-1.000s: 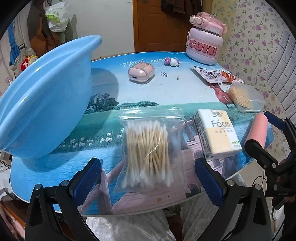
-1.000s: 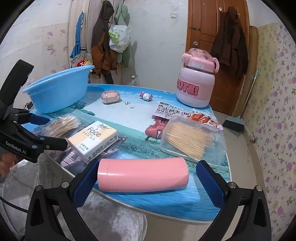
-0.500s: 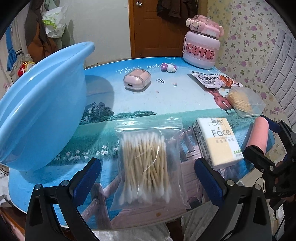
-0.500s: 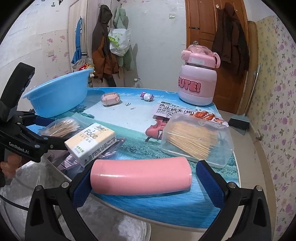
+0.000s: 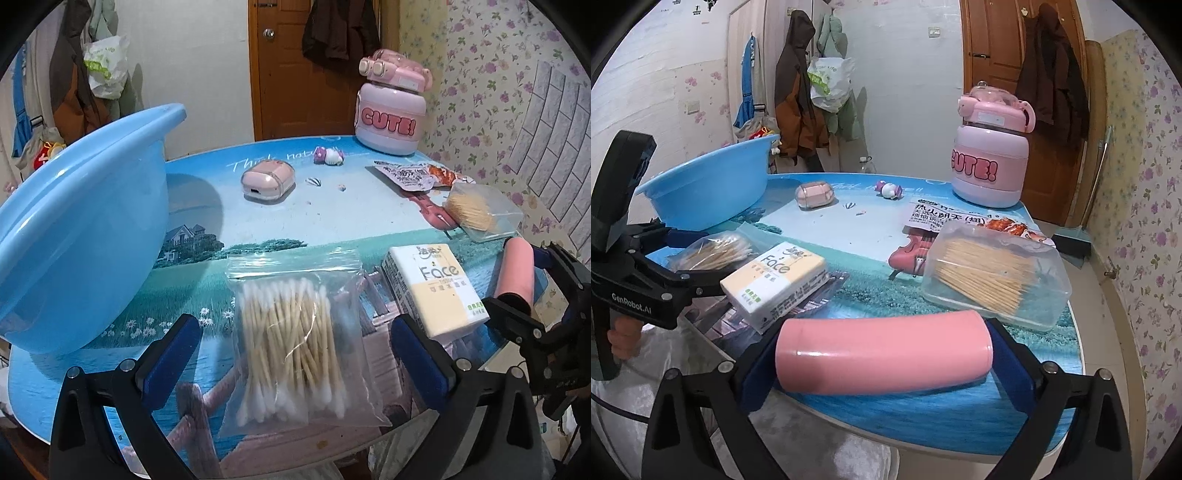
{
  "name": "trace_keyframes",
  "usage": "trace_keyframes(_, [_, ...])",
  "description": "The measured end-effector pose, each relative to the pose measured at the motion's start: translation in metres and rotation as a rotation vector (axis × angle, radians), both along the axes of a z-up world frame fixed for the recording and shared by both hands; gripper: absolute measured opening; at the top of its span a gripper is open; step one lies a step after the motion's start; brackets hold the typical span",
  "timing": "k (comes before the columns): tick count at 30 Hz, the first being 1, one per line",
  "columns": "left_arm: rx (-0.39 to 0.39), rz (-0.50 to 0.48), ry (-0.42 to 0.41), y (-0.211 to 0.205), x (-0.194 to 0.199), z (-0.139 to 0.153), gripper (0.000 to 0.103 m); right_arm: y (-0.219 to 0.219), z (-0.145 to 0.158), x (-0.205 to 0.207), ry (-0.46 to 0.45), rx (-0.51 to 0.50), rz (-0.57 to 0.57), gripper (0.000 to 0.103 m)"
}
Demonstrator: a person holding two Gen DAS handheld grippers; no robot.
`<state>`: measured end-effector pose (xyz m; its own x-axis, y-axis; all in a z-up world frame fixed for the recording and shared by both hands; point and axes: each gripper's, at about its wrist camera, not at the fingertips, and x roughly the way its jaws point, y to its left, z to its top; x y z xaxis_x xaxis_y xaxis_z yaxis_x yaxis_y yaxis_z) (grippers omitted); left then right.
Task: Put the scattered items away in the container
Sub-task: 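Grasp the bag of cotton swabs with the left gripper while the right gripper grasps the pink roll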
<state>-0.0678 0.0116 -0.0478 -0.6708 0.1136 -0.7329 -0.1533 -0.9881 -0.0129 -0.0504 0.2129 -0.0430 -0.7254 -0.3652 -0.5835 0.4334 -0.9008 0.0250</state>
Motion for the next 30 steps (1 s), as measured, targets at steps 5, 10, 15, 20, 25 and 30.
trace_keyframes(5, [0.006,-0.008,0.016,-0.001,0.001,0.000,0.103,-0.001,0.000,0.002,0.018,-0.010,0.010,0.089])
trace_keyframes(10, [0.010,-0.009,0.031,-0.001,0.003,0.002,0.083,0.000,0.000,0.002,0.019,-0.010,0.008,0.089])
trace_keyframes(15, [0.021,-0.002,0.048,-0.008,0.004,0.004,0.056,-0.002,0.000,0.003,0.017,-0.011,-0.009,0.089])
trace_keyframes(20, [0.029,0.004,0.059,-0.010,0.006,0.005,0.043,-0.005,0.000,0.005,0.019,-0.010,-0.037,0.089])
trace_keyframes(25, [0.048,-0.006,0.062,-0.012,0.007,0.006,0.035,-0.006,0.000,0.007,0.020,-0.008,-0.053,0.089])
trace_keyframes(30, [0.030,0.002,0.090,-0.012,0.013,0.011,0.031,-0.006,0.002,0.008,0.005,-0.007,-0.071,0.089])
